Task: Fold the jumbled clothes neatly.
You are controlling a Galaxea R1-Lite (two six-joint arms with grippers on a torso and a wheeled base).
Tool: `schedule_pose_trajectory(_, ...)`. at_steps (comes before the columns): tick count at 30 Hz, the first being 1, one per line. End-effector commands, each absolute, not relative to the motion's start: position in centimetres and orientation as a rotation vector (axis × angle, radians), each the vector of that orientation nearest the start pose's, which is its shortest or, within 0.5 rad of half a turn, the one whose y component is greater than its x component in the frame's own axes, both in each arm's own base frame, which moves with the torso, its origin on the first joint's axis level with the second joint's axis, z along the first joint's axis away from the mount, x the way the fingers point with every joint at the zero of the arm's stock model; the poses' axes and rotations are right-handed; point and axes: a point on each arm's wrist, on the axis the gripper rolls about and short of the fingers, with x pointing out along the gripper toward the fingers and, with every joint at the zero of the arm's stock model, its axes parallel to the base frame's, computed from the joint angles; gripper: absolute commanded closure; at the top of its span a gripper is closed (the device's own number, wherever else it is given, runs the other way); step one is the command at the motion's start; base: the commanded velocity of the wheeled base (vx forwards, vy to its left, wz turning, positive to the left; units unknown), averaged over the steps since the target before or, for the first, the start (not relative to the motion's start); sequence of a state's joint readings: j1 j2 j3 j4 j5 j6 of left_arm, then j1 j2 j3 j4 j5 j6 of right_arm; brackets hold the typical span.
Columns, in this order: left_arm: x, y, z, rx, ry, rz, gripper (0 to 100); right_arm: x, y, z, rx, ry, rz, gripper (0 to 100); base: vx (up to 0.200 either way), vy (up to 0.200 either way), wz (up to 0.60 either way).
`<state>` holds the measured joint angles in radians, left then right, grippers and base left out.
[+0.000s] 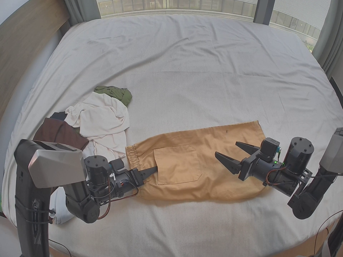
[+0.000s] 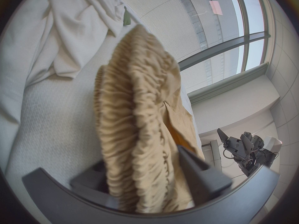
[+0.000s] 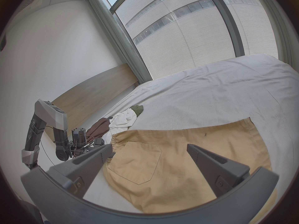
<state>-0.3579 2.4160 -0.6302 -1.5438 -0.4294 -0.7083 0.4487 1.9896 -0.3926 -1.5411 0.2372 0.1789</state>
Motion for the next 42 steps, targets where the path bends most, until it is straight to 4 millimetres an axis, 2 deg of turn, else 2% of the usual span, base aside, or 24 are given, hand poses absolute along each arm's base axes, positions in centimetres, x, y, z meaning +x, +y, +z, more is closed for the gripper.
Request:
schedule_pose_trajectory(1, 33.4, -13.2, -1.1, -0.679, 0.506, -0.662, 100, 26.3, 13.3, 8.9, 0.164, 0.126, 0.678, 0, 0.000, 0.000, 0.00)
schedule_pose_trajectory(6, 33.0, -12.9, -0.1, -0.679, 0.488, -0.663, 100, 26.5, 13.3, 8.4, 0.162, 0.146, 0.676, 0, 0.000, 0.000, 0.00)
schedule_pose_trajectory(9, 31.1, -12.2, 1.7, -0.680, 0.500, -0.673, 100, 26.5, 13.3, 8.2, 0.161, 0.151, 0.674, 0, 0.000, 0.000, 0.00)
schedule_pose_trajectory(13, 30.2, -11.3, 3.0, -0.681, 0.480, -0.661, 100, 26.6, 13.2, 8.2, 0.161, 0.151, 0.671, 0, 0.000, 0.000, 0.00)
schedule_pose_trajectory(18, 29.7, -8.6, 4.4, -0.698, 0.449, -0.617, 100, 26.6, 13.1, 8.2, 0.162, 0.152, 0.666, 0, 0.000, 0.000, 0.00)
schedule_pose_trajectory(22, 29.1, -7.5, 4.9, -0.703, 0.448, -0.611, 100, 26.6, 13.1, 8.1, 0.161, 0.153, 0.666, 0, 0.000, 0.000, 0.00)
schedule_pose_trajectory(26, 28.2, -5.1, 5.8, -0.715, 0.438, -0.611, 100, 26.6, 13.2, 8.0, 0.161, 0.156, 0.667, 0, 0.000, 0.000, 0.00)
schedule_pose_trajectory(31, 27.7, -3.3, 6.0, -0.716, 0.434, -0.605, 100, 26.7, 13.3, 7.7, 0.160, 0.169, 0.667, 0, 0.000, 0.000, 0.00)
schedule_pose_trajectory(39, 27.2, -2.5, 5.7, -0.710, 0.446, -0.594, 100, 26.7, 13.4, 7.6, 0.159, 0.171, 0.672, 0, 0.000, 0.000, 0.00)
schedule_pose_trajectory(42, 27.4, -3.7, 6.0, -0.692, 0.443, -0.645, 100, 26.7, 13.5, 7.4, 0.158, 0.177, 0.674, 0, 0.000, 0.000, 0.00)
